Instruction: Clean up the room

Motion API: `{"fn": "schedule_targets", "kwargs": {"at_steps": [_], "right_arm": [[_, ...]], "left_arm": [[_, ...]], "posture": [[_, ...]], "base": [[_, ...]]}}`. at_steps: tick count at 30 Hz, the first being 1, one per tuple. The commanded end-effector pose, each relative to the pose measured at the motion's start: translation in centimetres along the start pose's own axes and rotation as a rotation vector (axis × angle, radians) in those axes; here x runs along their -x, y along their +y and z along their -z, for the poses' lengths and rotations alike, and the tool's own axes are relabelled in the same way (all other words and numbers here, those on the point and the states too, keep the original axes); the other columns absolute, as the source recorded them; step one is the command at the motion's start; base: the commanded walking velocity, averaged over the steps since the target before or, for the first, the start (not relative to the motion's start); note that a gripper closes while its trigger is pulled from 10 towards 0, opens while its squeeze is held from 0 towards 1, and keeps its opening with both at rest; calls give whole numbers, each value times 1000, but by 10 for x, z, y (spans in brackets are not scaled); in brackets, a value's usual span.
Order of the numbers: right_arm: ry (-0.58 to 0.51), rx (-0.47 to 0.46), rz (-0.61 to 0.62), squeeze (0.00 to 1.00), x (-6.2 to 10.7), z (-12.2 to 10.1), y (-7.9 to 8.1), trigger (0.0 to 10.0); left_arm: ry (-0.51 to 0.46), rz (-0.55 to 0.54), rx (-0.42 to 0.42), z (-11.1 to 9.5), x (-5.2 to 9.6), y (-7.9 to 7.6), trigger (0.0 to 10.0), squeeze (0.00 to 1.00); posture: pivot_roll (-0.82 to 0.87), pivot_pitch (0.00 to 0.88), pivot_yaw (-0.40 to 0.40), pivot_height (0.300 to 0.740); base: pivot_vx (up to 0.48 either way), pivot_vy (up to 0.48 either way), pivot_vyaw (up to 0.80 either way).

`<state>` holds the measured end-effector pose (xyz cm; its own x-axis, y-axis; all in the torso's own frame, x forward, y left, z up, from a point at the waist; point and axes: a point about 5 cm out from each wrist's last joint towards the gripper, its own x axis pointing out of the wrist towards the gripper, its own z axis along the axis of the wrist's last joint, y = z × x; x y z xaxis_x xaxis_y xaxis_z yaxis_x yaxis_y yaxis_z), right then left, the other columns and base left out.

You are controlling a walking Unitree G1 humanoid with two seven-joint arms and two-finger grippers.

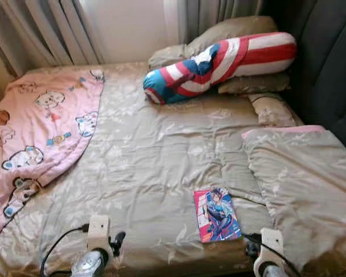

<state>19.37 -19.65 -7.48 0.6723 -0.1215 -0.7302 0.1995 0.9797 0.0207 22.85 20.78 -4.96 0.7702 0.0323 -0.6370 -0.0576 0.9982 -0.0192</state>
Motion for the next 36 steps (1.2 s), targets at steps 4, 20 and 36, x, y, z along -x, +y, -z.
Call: {"fn": "schedule_targets", "kwargs": {"at_steps": [4,20,36], "right_arm": [[100,11,-15,0,7,29,6,10000],[145,65,-15,0,11,38,-2,10000],[170,101,-13,0,11,39,-12,10000]], "left_arm": [[84,-19,-18,23,6,3,10000,0],[129,-49,0,36,10,3,10000,0],[151,-54,48,45,12,-9,10000,0]], "posture": [[-18,31,54,740],[-33,14,57,740],[-24,50,2,740]], "base": [[0,0,0],[0,0,50],[0,0,468]]}}
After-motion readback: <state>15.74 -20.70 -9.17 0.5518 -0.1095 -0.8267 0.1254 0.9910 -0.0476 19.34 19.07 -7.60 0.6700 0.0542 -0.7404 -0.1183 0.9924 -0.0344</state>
